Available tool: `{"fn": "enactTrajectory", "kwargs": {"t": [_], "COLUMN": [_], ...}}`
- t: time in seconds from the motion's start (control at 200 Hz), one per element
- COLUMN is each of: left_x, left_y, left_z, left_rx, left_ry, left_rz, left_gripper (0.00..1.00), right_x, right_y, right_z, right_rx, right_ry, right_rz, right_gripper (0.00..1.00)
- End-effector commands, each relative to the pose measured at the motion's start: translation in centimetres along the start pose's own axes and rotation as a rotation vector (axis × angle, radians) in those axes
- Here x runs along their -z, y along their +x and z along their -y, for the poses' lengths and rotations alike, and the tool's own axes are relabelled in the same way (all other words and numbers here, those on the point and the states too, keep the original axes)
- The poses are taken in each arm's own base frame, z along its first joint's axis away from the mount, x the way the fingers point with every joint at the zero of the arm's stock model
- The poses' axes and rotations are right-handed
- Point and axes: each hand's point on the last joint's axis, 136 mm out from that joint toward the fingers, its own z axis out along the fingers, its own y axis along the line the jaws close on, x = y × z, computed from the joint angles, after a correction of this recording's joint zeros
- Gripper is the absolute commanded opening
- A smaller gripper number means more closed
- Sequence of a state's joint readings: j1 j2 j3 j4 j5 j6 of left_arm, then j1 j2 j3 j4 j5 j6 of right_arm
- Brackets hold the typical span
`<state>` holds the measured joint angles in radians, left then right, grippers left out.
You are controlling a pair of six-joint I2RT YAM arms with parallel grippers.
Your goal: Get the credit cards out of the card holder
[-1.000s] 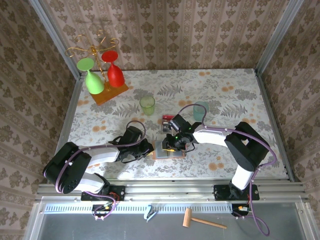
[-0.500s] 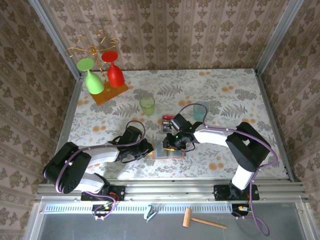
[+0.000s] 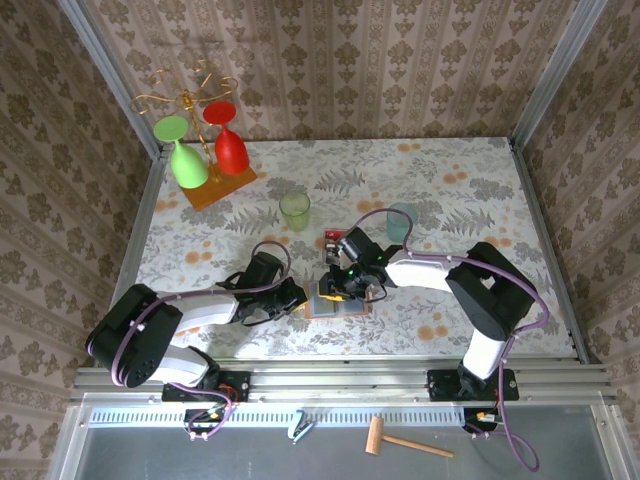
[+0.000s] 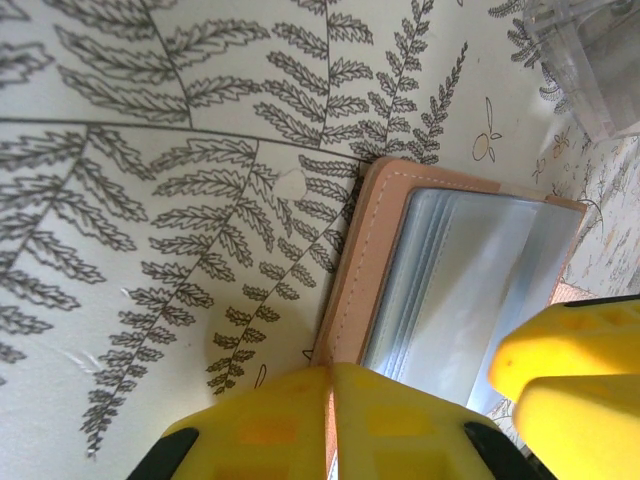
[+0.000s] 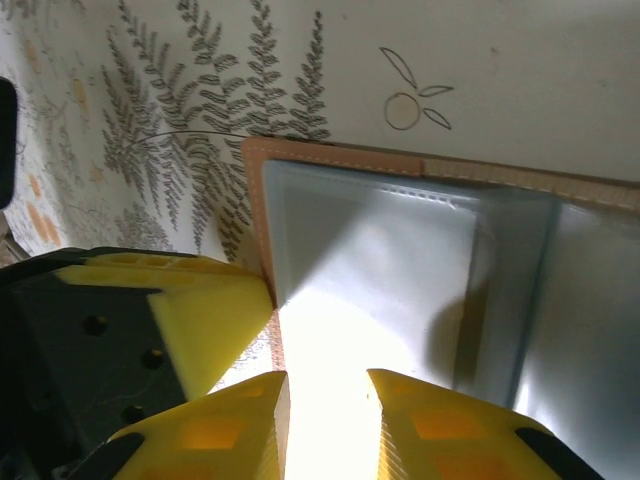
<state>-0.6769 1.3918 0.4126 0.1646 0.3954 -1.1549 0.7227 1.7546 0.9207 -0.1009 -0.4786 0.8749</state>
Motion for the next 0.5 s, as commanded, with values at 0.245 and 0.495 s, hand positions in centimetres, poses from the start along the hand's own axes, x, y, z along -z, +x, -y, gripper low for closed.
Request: {"fn": "enactTrajectory", "kwargs": {"t": [0.245,0.495], "left_x": [0.3,0.3], "left_y": [0.3,0.2], "left_z": [-0.9,-0.8], "left_rx": [-0.005,-0.006], "left_ry": [-0.023,-0.025], "left_rz": [-0.005,-0.005], "left_gripper": [0.11,0.11], "right_x": [0.0,0.7], "right_y": [0.5,0.4], "right_z": [3.1,3.9], "right_rx": [-0.023,-0.020], "right_ry": [0.126,0.155], "right_rz": [-0.014,-0.006], "right_gripper": [0.27,0.27]}}
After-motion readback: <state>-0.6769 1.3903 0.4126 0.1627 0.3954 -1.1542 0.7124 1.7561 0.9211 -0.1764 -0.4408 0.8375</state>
